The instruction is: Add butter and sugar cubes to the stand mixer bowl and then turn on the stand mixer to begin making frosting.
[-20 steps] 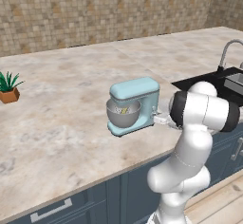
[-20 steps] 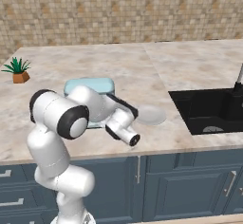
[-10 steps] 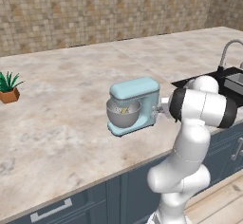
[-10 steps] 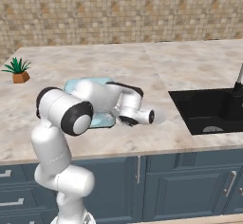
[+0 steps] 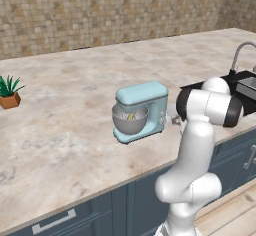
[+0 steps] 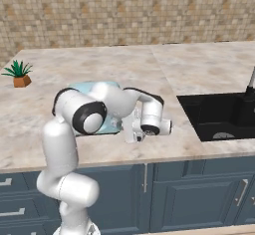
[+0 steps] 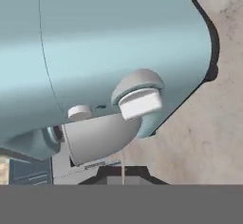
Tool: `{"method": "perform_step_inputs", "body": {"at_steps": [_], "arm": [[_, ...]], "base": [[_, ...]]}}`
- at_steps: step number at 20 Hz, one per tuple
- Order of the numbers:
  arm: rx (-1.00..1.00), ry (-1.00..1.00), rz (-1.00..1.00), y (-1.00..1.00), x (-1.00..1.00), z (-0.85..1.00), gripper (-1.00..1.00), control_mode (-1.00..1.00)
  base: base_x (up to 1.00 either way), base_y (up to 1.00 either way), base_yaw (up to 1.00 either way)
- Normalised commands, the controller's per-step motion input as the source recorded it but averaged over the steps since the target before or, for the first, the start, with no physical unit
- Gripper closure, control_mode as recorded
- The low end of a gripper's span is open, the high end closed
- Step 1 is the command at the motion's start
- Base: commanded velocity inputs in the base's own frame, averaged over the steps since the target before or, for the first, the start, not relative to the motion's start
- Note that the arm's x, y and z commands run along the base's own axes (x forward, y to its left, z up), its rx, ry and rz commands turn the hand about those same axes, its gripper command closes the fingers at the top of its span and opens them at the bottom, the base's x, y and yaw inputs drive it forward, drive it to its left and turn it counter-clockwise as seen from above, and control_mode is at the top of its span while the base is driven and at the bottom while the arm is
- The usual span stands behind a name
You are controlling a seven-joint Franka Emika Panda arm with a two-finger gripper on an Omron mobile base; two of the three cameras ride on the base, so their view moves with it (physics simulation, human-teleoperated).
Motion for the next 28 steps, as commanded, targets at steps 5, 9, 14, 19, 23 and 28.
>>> {"method": "perform_step_inputs", "body": {"at_steps": [5, 9, 14, 19, 23, 28], "arm": [[0.29, 0.67, 0.00, 0.37, -0.23, 0.04, 1.00, -1.00], [0.07, 0.69, 0.03, 0.84, 0.05, 0.64, 1.00, -1.00], [0.00, 0.50, 0.02, 0.64, 0.22, 0.27, 1.00, -1.00], [0.06, 0.34, 0.02, -0.43, 0.10, 0.00, 1.00, -1.00], [0.05, 0.28, 0.02, -0.92, 0.00, -0.09, 1.00, -1.00], [0.02, 0.19, 0.01, -0.41, -0.09, -0.26, 1.00, -1.00]], "base": [[0.00, 0.00, 0.00], [0.00, 0.00, 0.00], [0.00, 0.00, 0.00], [0.00, 0.00, 0.00], [0.00, 0.00, 0.00], [0.00, 0.00, 0.00]]}}
